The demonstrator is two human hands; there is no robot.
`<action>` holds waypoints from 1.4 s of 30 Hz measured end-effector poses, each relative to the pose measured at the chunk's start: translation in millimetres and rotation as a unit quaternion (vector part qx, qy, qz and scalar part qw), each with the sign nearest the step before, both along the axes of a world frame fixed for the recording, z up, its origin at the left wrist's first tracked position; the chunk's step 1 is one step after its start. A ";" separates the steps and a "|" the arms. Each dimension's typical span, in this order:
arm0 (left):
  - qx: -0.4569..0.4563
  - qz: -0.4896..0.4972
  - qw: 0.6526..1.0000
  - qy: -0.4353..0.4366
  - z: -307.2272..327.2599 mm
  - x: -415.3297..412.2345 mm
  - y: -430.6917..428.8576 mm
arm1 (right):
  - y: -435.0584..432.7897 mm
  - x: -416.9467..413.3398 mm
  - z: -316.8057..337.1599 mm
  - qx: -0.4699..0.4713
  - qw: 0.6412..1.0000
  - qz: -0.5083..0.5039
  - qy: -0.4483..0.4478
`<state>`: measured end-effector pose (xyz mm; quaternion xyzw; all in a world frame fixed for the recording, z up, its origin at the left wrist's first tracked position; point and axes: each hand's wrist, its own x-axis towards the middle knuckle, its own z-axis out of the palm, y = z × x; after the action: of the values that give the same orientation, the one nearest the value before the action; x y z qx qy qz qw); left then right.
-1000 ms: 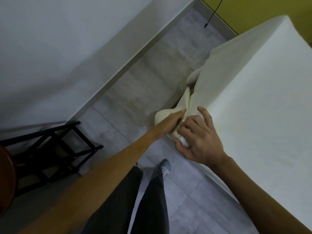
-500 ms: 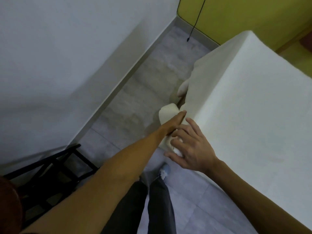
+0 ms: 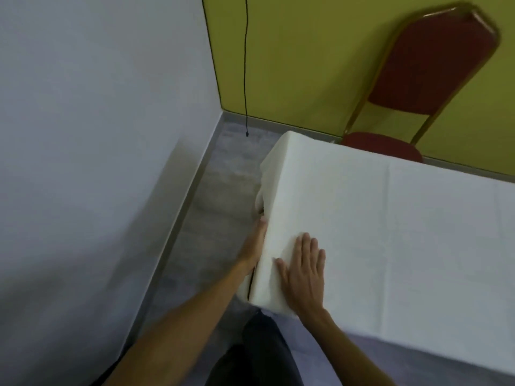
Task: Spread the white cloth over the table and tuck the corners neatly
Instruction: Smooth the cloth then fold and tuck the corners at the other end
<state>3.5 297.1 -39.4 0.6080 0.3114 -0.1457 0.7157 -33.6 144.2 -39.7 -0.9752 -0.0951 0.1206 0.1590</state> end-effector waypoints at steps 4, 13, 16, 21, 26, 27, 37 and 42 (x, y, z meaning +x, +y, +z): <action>0.437 -0.173 0.861 -0.191 20.0 -2.1 -9.4 | -12.7 -0.5 -6.9 0.009 1.000 0.007 0.002; 0.510 -0.617 0.483 -0.356 1.4 37.8 -2.2 | -23.8 7.3 -19.9 0.016 0.997 -0.056 -0.041; 0.491 -0.647 0.432 -0.392 2.4 62.0 5.1 | -22.9 8.1 -23.5 0.006 0.996 -0.065 -0.058; 0.495 -0.686 0.345 -0.406 6.5 120.6 26.3 | -21.4 9.7 -27.3 -0.002 0.995 -0.074 -0.073; 0.525 -0.685 0.346 -0.367 16.6 197.4 57.8 | -19.8 8.8 -22.6 -0.013 0.995 -0.078 -0.067; 0.535 -0.684 0.359 -0.343 18.9 210.6 63.9 | -19.4 9.0 -22.0 -0.020 0.995 -0.075 -0.067; 0.423 -0.710 0.353 -0.438 21.7 238.1 -14.5 | 14.2 82.9 -2.8 -0.014 0.943 -0.331 -0.034; 0.412 -0.722 0.298 -0.469 -6.2 240.5 -59.2 | 13.8 99.2 -19.6 -0.044 0.910 -0.410 -0.040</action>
<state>243.9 237.9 -45.6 0.7689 -0.6224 -0.1465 0.0036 65.6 157.9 -59.3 -0.9385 0.3122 0.0095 0.1471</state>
